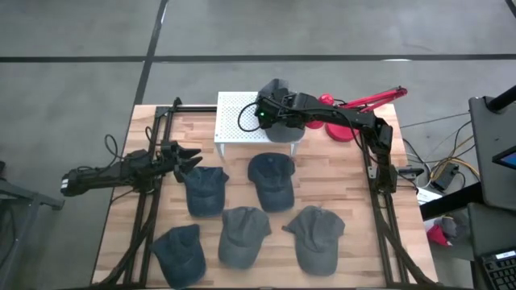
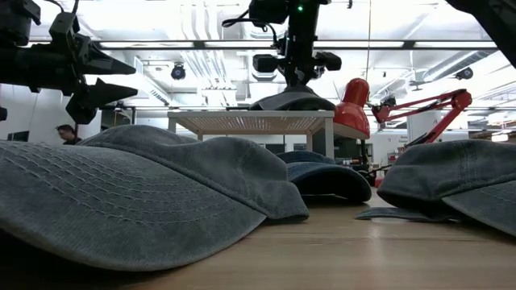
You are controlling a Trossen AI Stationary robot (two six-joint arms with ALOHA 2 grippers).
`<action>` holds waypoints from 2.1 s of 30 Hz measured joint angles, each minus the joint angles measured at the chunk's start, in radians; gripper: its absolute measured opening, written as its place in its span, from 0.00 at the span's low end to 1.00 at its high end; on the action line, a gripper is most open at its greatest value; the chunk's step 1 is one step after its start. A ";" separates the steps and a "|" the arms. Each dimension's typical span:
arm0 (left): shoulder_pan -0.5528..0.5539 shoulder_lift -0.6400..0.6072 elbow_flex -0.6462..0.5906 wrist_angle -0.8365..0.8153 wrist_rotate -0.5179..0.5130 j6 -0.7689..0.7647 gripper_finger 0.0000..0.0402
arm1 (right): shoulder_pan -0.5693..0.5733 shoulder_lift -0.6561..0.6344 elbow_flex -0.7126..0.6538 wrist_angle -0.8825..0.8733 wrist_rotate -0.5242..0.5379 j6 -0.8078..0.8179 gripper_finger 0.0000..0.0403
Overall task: Pick & Place hat
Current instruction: Put the top right gray cap on the shelf
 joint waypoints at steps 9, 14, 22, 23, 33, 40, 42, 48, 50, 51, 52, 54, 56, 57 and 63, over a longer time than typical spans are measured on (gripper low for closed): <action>0.000 0.000 0.000 0.000 0.000 0.000 0.55 | -0.008 0.000 0.000 0.001 -0.019 -0.036 0.03; 0.000 0.000 0.000 0.000 0.000 0.000 0.55 | -0.008 0.000 -0.001 0.002 -0.019 -0.040 0.03; 0.000 0.000 0.000 0.000 0.000 0.000 0.55 | -0.008 0.000 -0.002 0.006 -0.019 -0.040 0.03; 0.000 0.000 0.000 0.000 0.000 0.000 0.55 | -0.008 0.000 -0.002 0.008 -0.019 -0.040 0.03; 0.000 0.000 0.000 0.000 0.000 0.000 0.55 | -0.007 0.000 -0.002 0.058 -0.020 -0.040 0.03; 0.000 0.000 0.000 0.000 0.000 0.000 0.55 | -0.007 0.000 -0.002 0.059 -0.020 -0.040 0.03; 0.000 0.000 0.000 0.000 0.000 0.000 0.55 | -0.005 0.000 -0.002 0.058 -0.020 -0.040 0.03; 0.000 0.000 0.000 0.000 0.000 0.000 0.55 | -0.005 0.000 -0.002 0.042 -0.022 -0.043 0.03; 0.000 0.000 0.000 0.000 0.000 0.000 0.55 | -0.004 0.000 -0.002 0.040 -0.025 -0.043 0.03; 0.000 0.000 0.000 0.000 0.000 0.000 0.55 | -0.002 0.000 -0.002 0.040 -0.026 -0.041 0.03; 0.000 0.000 0.000 0.000 0.000 0.000 0.55 | -0.001 0.000 -0.002 0.040 -0.026 -0.040 0.03; 0.000 0.000 0.000 0.000 0.000 0.000 0.55 | 0.001 0.000 -0.002 0.040 -0.026 -0.040 0.03; 0.000 0.000 0.000 0.000 0.000 0.000 0.55 | 0.004 0.000 -0.002 0.037 -0.027 -0.022 0.03; 0.000 0.000 0.000 0.000 0.000 0.000 0.55 | 0.006 0.000 -0.002 0.033 -0.027 -0.009 0.03; 0.000 0.000 0.000 0.000 0.000 0.000 0.55 | 0.006 0.000 -0.002 -0.011 -0.026 0.047 0.03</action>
